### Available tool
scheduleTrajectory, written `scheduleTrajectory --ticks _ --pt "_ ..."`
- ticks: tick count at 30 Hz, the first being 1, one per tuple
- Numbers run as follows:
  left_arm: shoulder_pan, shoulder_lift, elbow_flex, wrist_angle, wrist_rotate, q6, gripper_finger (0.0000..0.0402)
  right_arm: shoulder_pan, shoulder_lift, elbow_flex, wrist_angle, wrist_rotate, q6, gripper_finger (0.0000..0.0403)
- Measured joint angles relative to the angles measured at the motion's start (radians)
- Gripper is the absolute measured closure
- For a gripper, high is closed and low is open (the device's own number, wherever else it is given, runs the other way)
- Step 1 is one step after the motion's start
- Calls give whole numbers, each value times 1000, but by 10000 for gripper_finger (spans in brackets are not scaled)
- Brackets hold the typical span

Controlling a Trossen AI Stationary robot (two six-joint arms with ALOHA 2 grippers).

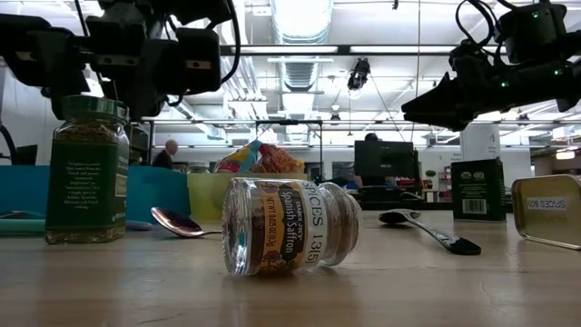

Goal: Pick & Place Food Item
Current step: Put the green spice bottle into the green bin

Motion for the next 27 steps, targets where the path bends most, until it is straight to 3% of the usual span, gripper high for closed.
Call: scheduleTrajectory --ticks 22,27 --pt "0 0 0 3 0 1 146 0 0 0 0 0 0 156" --pt "0 0 0 3 0 21 126 0 0 0 0 0 0 156"
